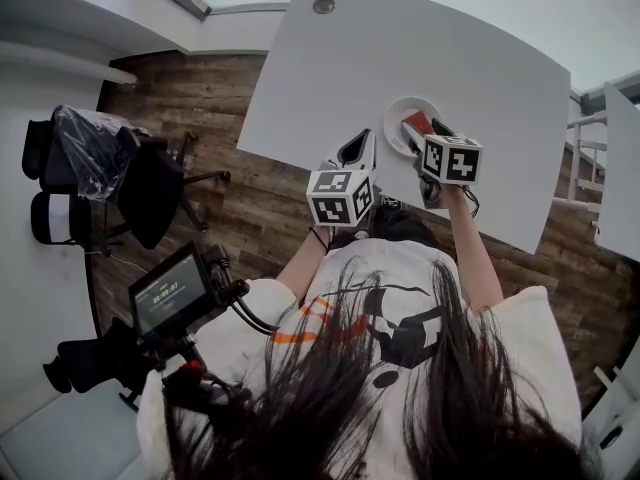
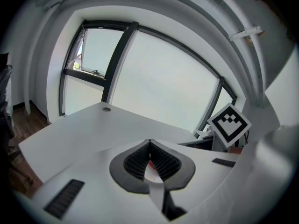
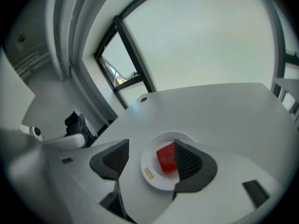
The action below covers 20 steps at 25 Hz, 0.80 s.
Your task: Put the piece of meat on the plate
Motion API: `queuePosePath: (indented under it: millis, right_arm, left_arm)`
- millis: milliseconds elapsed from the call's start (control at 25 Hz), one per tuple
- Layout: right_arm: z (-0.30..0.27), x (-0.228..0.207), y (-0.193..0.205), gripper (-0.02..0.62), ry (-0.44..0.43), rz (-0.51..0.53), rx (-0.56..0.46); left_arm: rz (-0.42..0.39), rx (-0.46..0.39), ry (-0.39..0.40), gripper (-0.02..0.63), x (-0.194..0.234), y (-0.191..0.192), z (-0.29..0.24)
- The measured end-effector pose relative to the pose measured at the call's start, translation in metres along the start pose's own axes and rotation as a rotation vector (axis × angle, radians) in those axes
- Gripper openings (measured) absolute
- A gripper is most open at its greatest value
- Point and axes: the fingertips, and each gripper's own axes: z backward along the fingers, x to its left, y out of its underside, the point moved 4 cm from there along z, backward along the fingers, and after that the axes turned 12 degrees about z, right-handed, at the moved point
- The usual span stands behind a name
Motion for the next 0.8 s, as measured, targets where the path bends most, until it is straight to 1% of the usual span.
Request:
queuePosePath:
  millis: [120,160,200,240,400,440,480,640,680,800]
  right_arm:
    - [0.027,0.013,0.003,0.310,-0.019,-0.184,-0.082]
    - [0.038,0.019,0.005,0.263,-0.014,-0.234,-0.110]
    - [0.048,0.023,0.007,0.168,-0.006,-0.273,-0.139]
    - [0.055,0.027,0.008,0.149,-0.001,-0.300,-0.160]
    - [0.072,0.043,0.024,0.142,0.004,-0.326,-0.180]
    - [0.077,0.047,0.028,0.083,0.012,-0.331,-0.184]
    - [0.082,0.053,0.032,0.055,0.017,-0.337,-0.192]
    - [0.106,0.082,0.046,0.046,-0.007,-0.375,-0.240]
    - [0.114,0.091,0.051,0.006,-0.011,-0.385,-0.257]
    - [0.143,0.127,0.076,0.006,-0.025,-0.416,-0.303]
  left_arm:
    - [-0.004,-0.011,0.012,0.005,-0.002,0.005,0.021]
    - [-0.008,-0.019,0.021,0.005,-0.003,0.006,0.030]
    - [-0.012,-0.027,0.031,0.005,-0.004,0.006,0.038]
    - [-0.017,-0.033,0.041,0.005,-0.005,0.007,0.044]
    - [-0.038,-0.036,0.067,0.005,-0.007,0.013,0.064]
    - [-0.043,-0.036,0.074,0.005,-0.008,0.015,0.068]
    - [-0.046,-0.037,0.081,0.005,-0.008,0.016,0.073]
    - [-0.060,-0.039,0.114,0.005,-0.012,0.026,0.100]
    - [-0.064,-0.037,0.124,0.005,-0.013,0.031,0.110]
    - [-0.067,-0.032,0.159,0.005,-0.014,0.051,0.149]
